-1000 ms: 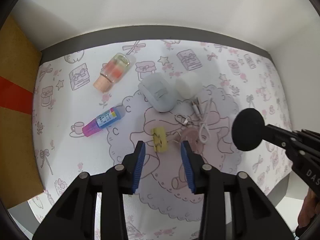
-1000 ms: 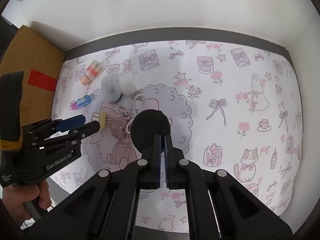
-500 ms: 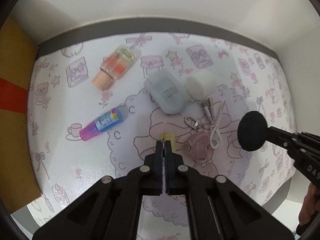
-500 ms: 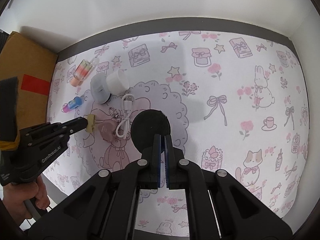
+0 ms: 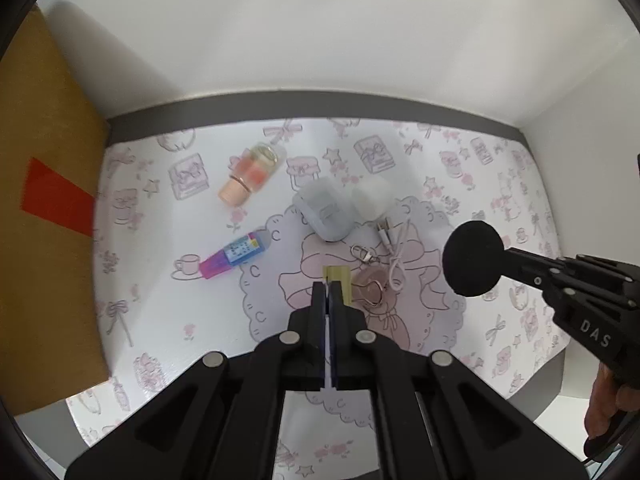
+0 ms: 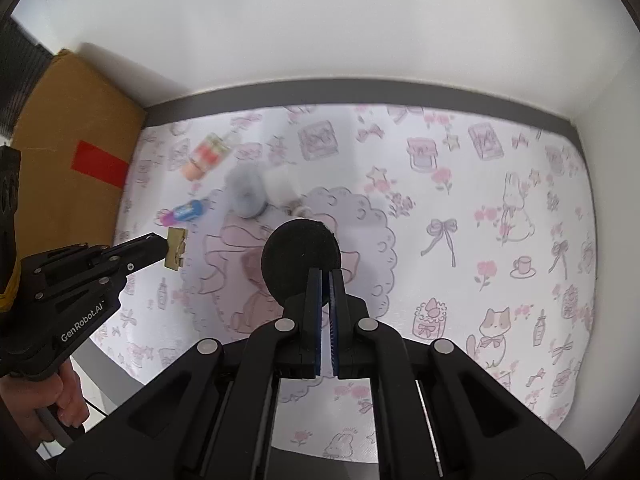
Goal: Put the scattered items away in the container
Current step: 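Lift and carry the binder clip and black sponge over the cardboard box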
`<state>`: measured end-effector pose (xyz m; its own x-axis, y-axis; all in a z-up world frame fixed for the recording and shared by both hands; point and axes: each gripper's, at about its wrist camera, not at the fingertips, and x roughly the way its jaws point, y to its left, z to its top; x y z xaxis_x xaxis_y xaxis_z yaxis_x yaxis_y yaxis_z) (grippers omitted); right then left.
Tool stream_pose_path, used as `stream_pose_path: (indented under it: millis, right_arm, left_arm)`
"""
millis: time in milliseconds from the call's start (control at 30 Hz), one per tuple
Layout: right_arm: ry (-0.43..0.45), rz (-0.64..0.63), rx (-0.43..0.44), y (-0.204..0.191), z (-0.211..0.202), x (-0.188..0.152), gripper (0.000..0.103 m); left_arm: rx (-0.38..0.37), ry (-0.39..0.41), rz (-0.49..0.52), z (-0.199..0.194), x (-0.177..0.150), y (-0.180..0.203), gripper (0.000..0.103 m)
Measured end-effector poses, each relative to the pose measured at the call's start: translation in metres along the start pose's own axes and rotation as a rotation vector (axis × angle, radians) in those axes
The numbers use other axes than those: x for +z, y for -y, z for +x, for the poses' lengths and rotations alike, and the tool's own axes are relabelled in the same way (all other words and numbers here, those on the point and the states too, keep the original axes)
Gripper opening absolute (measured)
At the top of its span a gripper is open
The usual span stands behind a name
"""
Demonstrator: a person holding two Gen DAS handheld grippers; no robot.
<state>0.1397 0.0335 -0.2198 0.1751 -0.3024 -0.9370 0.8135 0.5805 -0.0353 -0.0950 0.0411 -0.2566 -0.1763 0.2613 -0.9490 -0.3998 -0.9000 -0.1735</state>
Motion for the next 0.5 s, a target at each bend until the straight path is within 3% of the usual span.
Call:
stream_pose_path:
  millis: [500]
  right_arm:
    - [0.153,-0.117,-0.002,-0.059,-0.077,-0.018,0.003]
  left_arm:
    - [-0.015,0.142,-0.017,-0.085,-0.017,-0.011,0.001]
